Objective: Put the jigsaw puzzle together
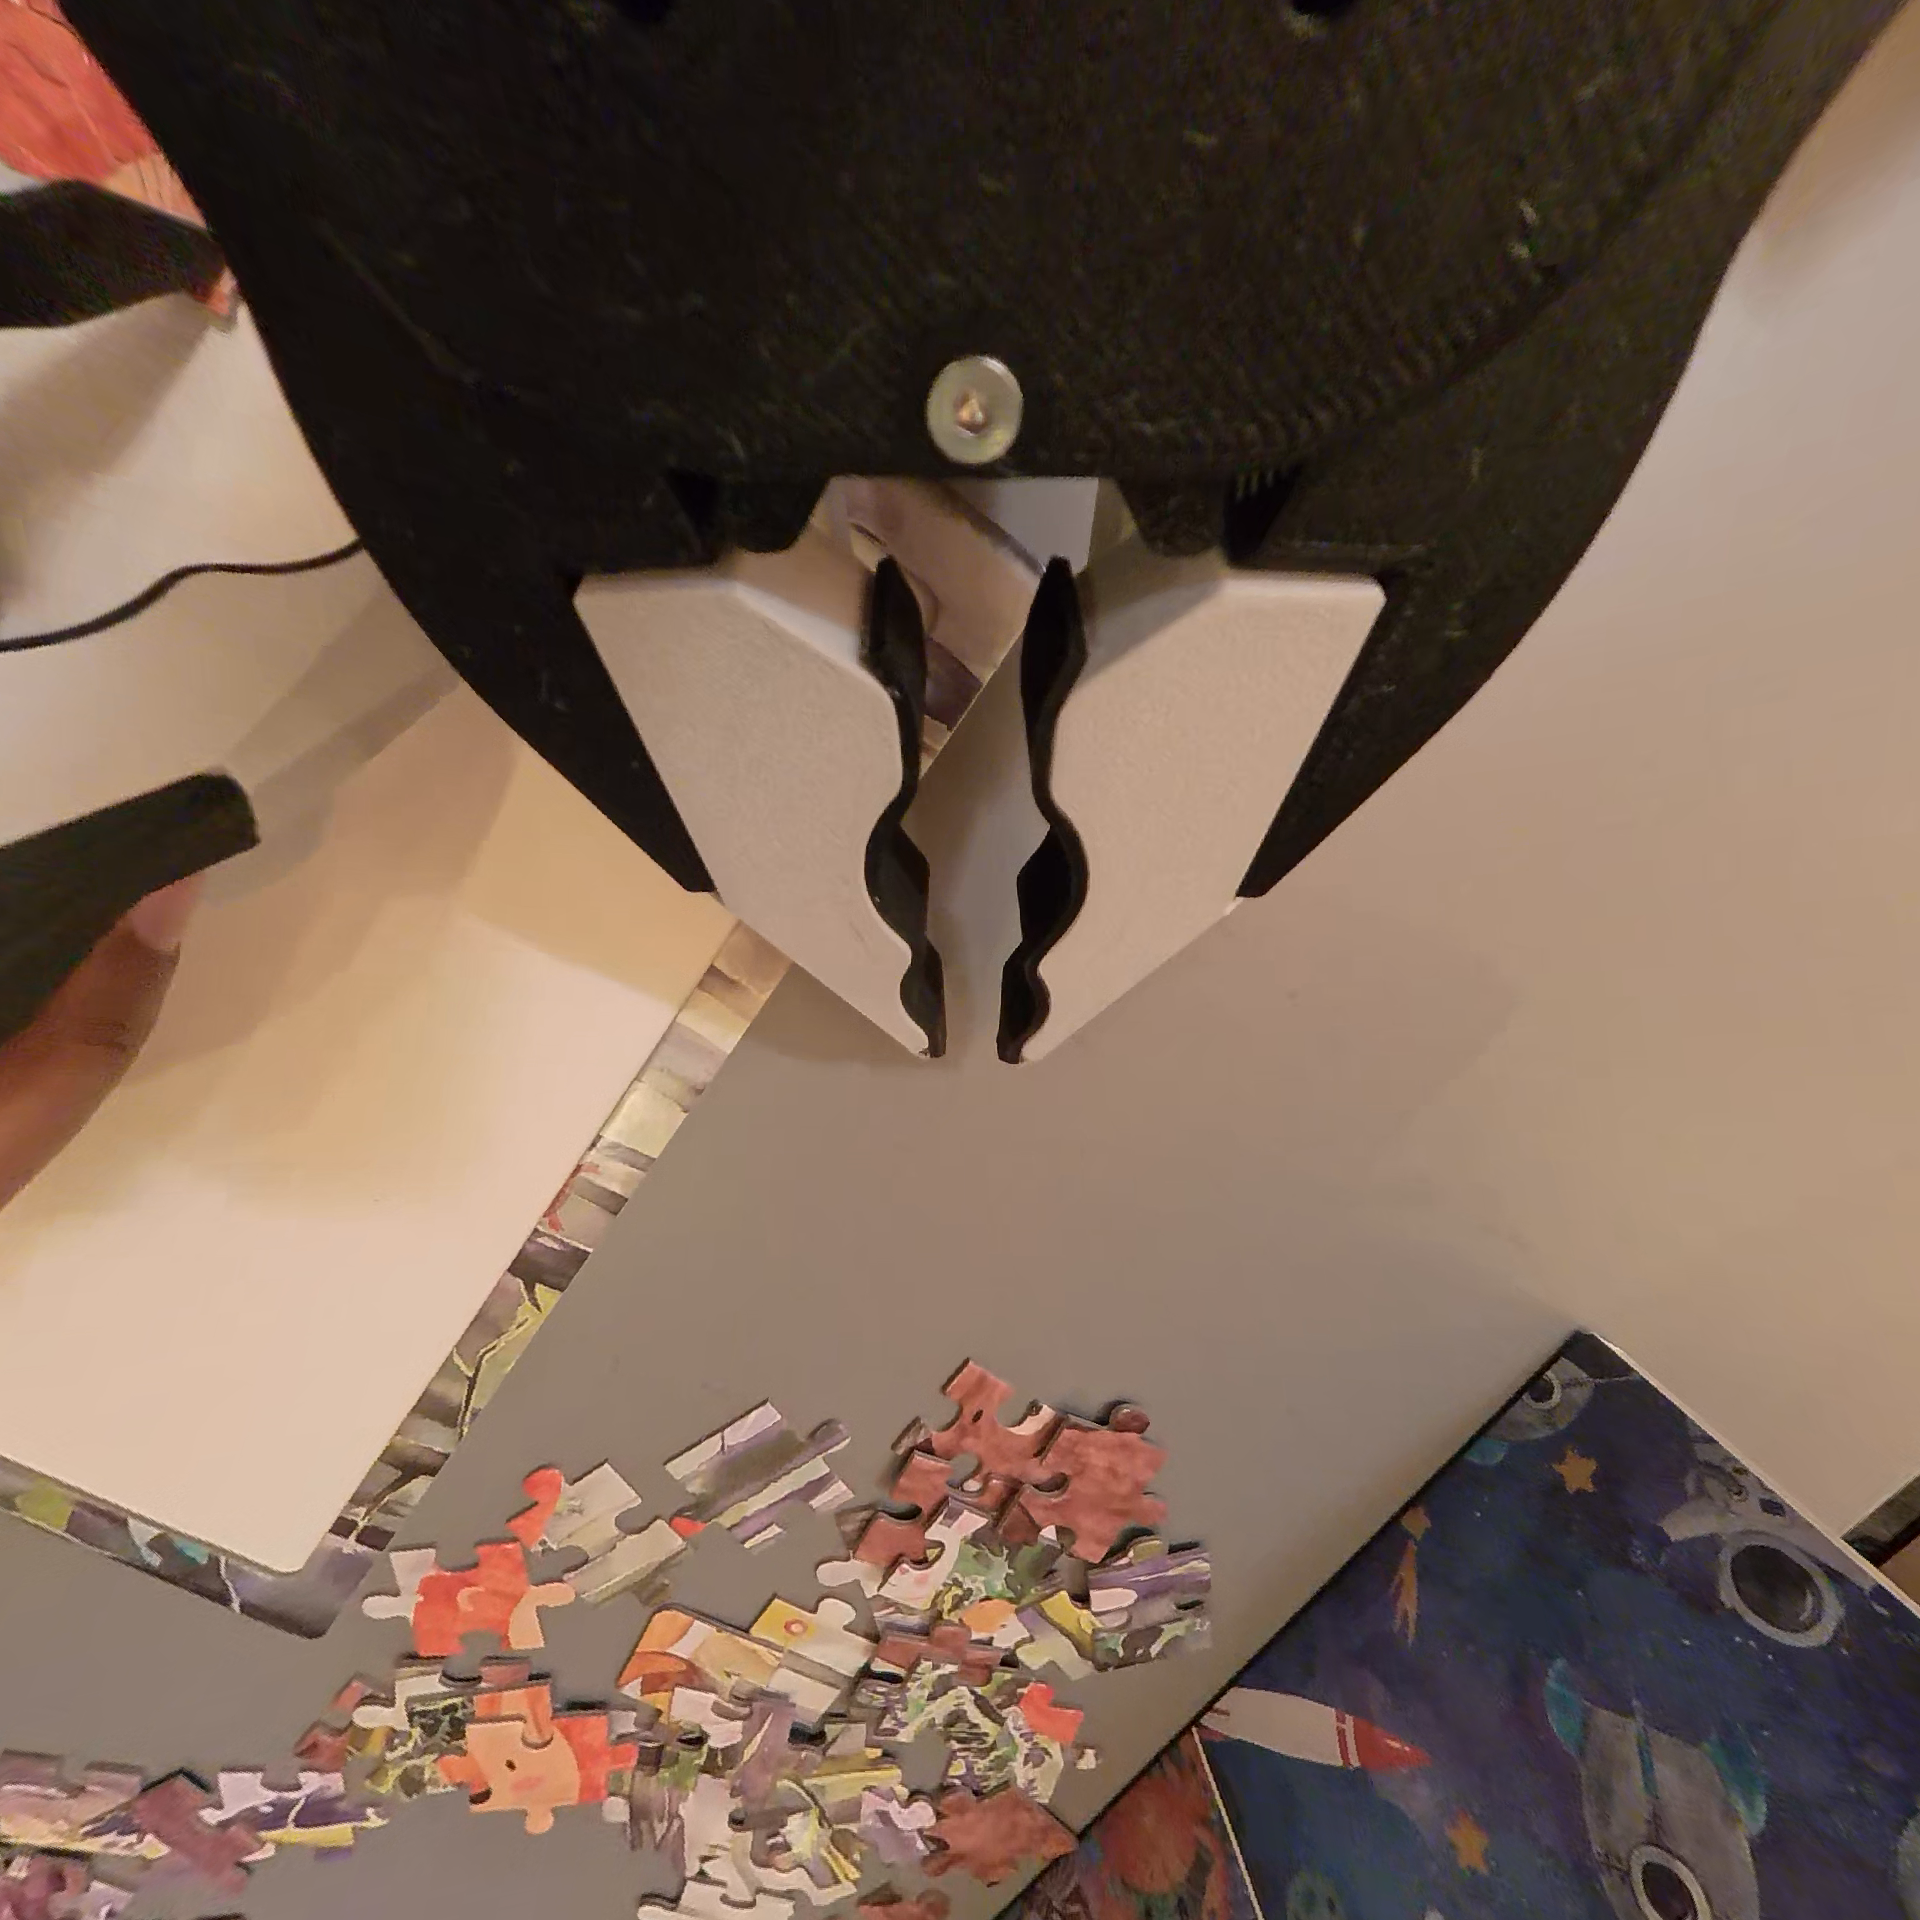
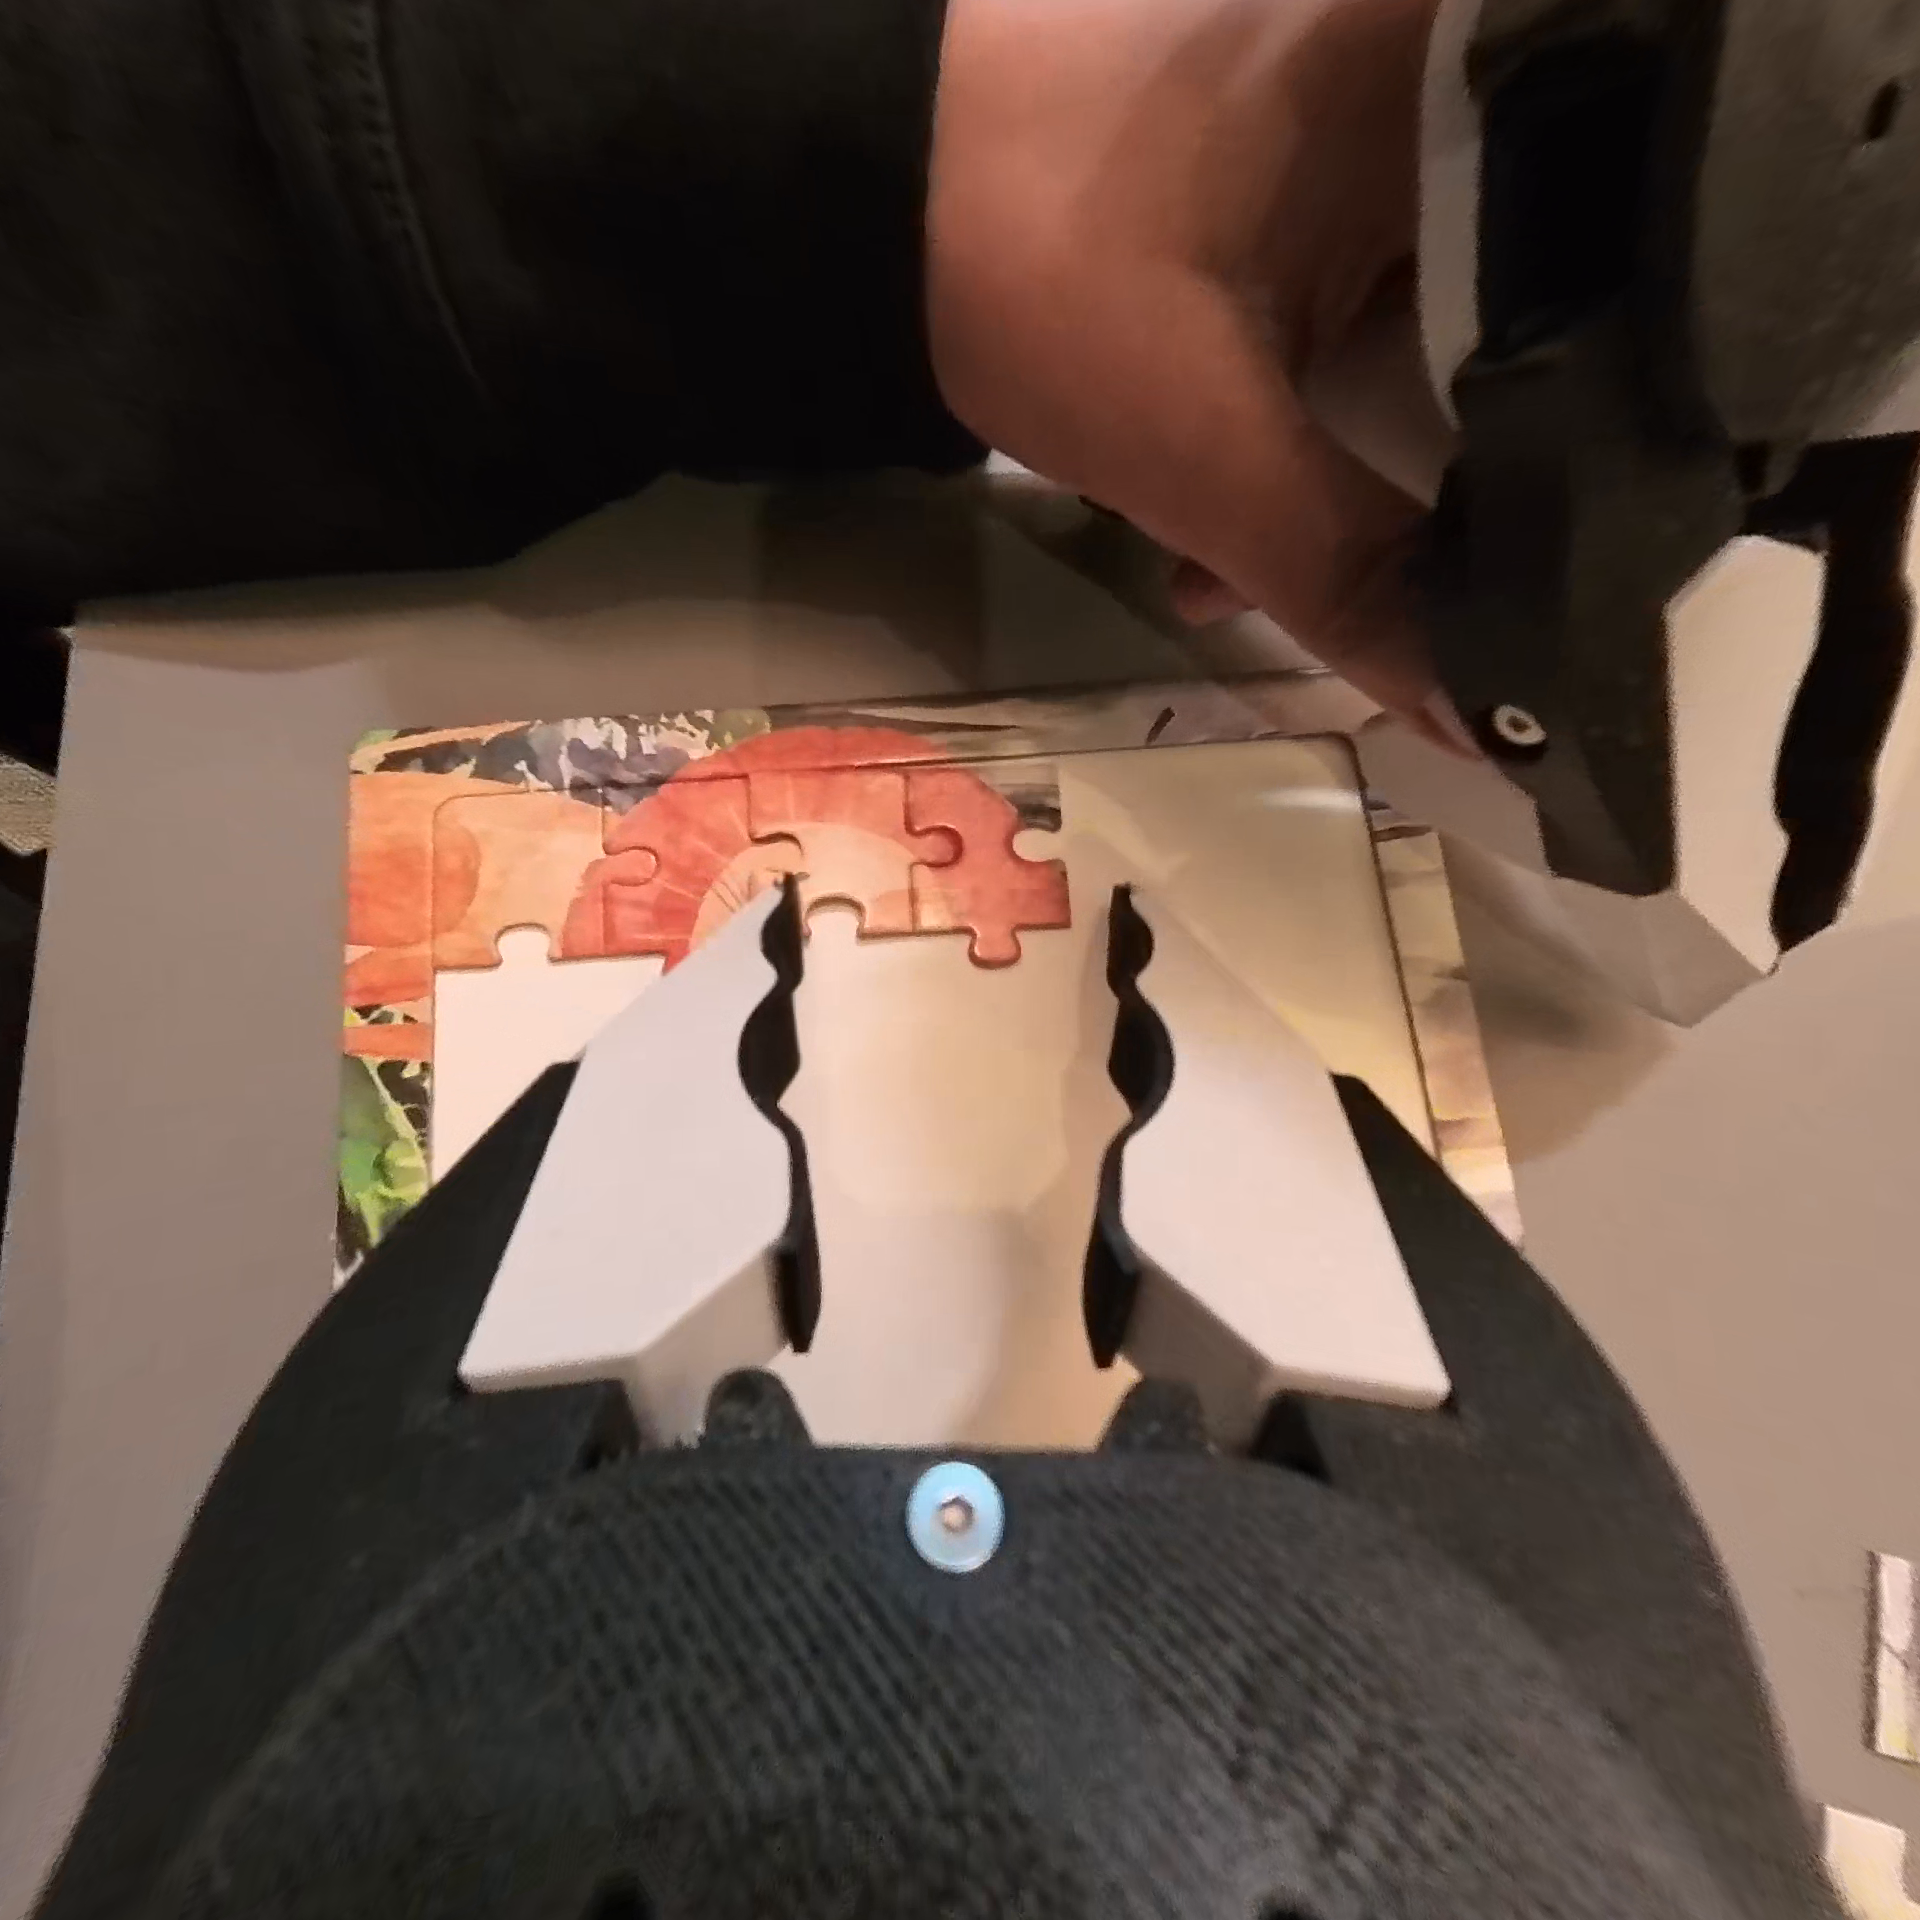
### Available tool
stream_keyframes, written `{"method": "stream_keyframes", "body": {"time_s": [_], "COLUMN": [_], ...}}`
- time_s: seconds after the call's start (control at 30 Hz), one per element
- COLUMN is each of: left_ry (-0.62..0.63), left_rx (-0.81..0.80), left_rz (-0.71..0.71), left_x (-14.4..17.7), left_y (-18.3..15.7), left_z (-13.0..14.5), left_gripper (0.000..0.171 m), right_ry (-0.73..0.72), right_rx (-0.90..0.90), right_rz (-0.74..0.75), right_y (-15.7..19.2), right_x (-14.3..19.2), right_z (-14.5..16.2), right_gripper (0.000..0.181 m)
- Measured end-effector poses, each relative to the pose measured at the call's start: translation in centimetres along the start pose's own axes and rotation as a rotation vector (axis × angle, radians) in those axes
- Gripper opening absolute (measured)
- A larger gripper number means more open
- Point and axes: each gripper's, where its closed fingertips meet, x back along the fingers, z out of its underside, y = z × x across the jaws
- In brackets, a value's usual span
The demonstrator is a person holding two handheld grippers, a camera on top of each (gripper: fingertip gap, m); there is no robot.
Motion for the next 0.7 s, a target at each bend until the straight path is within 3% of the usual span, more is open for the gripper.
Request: {"method": "stream_keyframes", "body": {"time_s": [0.7], "left_ry": [0.004], "left_rx": [-0.004], "left_rz": [-0.003], "left_x": [-0.03], "left_y": [0.00], "left_z": [0.04], "left_gripper": [0.010], "right_ry": [0.003], "right_rx": [0.005], "right_rz": [0.002], "right_y": [-0.18], "right_x": [0.01], "right_z": [0.00], "right_gripper": [0.055]}}
